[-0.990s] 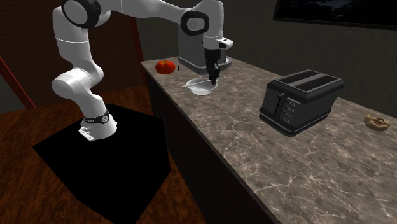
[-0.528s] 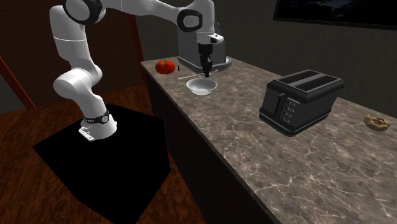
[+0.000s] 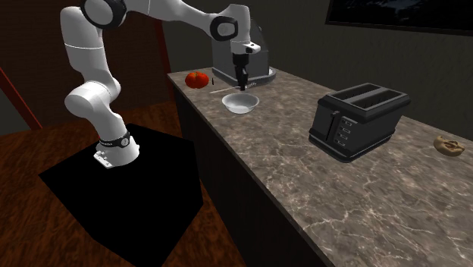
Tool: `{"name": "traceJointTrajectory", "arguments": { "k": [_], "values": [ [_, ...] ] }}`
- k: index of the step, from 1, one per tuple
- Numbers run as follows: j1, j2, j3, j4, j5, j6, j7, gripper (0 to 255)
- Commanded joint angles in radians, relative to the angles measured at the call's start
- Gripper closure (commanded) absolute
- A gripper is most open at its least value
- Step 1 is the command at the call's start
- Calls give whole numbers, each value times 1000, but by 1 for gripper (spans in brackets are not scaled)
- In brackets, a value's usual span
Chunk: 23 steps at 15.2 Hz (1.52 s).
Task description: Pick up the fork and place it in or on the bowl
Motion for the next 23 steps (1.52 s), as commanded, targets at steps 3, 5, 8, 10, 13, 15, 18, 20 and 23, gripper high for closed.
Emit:
{"name": "traceJointTrajectory", "arguments": {
  "k": [3,5,8,10,13,15,18,20,23],
  "values": [
    [1,13,-1,-36,-5,49,3,255],
    [1,21,-2,-53,-8,73,5,255],
    [2,34,-3,-77,-13,110,8,255],
    [3,44,-4,-91,-16,134,10,255],
    [3,46,-4,-94,-17,139,10,255],
    [3,46,-4,-94,-17,139,10,255],
    [3,46,-4,-94,-17,138,10,255],
    [3,46,-4,-94,-17,138,10,0],
    [3,46,-4,-94,-17,138,10,0]
  ]
}}
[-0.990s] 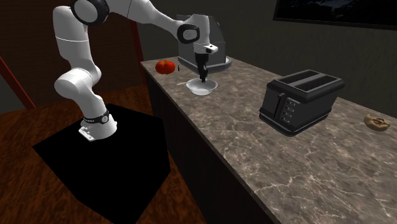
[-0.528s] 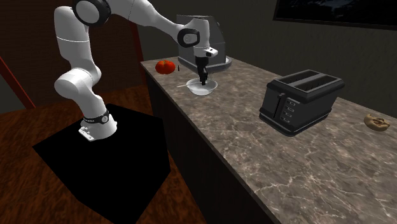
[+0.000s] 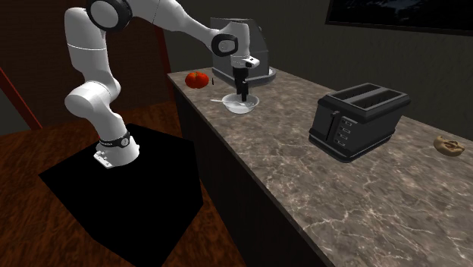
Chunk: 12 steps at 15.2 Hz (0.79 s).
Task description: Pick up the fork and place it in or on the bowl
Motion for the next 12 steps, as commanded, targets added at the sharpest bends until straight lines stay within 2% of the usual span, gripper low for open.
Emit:
{"name": "traceJointTrajectory", "arguments": {
  "k": [1,5,12],
  "values": [
    [0,0,0,0,0,0,0,0],
    [-5,-49,4,65,17,-112,-11,0],
    [-5,-49,4,65,17,-112,-11,0]
  ]
}}
